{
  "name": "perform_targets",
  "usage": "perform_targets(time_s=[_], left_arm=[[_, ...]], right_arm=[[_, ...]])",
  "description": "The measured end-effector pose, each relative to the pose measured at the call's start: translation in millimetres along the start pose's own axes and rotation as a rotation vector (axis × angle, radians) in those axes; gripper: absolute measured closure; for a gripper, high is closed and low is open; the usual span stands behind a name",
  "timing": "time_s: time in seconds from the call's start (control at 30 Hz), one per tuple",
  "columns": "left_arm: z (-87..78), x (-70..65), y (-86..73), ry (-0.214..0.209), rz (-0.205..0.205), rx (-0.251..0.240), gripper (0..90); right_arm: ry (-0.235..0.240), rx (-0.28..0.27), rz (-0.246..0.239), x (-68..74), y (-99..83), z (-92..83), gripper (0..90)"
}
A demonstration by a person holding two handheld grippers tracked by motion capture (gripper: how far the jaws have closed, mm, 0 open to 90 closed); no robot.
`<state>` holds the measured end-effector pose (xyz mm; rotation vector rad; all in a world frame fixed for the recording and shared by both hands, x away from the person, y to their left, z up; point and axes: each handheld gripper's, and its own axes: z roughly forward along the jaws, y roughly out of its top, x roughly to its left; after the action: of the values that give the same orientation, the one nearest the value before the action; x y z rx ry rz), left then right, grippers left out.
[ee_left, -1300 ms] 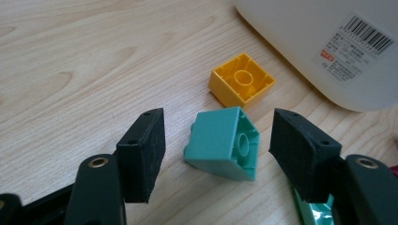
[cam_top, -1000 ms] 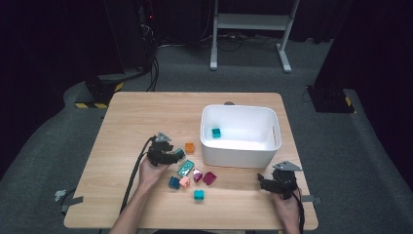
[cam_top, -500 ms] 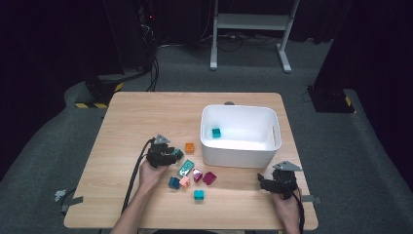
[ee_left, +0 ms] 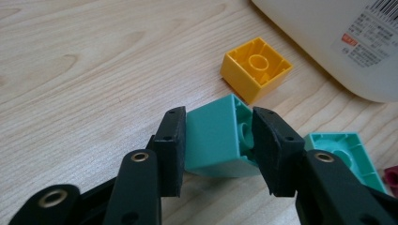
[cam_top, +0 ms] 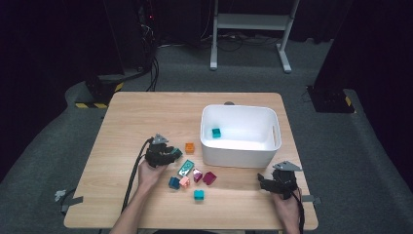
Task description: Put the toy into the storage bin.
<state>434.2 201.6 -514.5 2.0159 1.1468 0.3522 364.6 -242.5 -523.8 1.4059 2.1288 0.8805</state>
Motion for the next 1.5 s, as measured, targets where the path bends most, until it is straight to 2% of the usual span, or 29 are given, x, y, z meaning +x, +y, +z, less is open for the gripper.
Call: perform_targets(time_s=[0.17, 0.4, 0.63, 0.77, 0.93, 1.3, 1.4, 1.5], left_arm=[[-2.5, -0.9, 0.5, -0.004, 0.005, 0.003, 56.6], [-13.3, -2.9, 5.2, -0.007, 0.008, -0.027, 56.6], [-24.8, -1.1, 7.8, -0.021, -0.023, -0.036, 56.7], [-32.2, -2.4, 13.4, -0.024, -0.011, -0.034, 56.7], [-43.8, -7.5, 23.8, -0.047, -0.012, -0.057, 56.7], [-62.6, -19.1, 49.2, -0.085, 0.023, -0.09, 56.7], [-66.9, -24.2, 56.1, -0.078, 0.056, -0.095, 56.7], [-72.0, -29.1, 62.8, -0.083, 0.071, -0.116, 56.7]], right_arm=[[0.0, 0.0, 0.0, 0.0, 0.0, 0.0, 19.1], [0.0, 0.0, 0.0, 0.0, 0.0, 0.0, 19.2], [0.0, 0.0, 0.0, -0.1, 0.0, 0.0, 19.2], [0.0, 0.0, 0.0, 0.0, 0.0, 0.0, 19.1], [0.0, 0.0, 0.0, 0.0, 0.0, 0.0, 19.2], [0.0, 0.0, 0.0, 0.0, 0.0, 0.0, 19.2], [0.0, -0.001, 0.0, -0.1, 0.0, 0.0, 19.2], [0.0, 0.0, 0.0, -0.1, 0.0, 0.0, 19.2]])
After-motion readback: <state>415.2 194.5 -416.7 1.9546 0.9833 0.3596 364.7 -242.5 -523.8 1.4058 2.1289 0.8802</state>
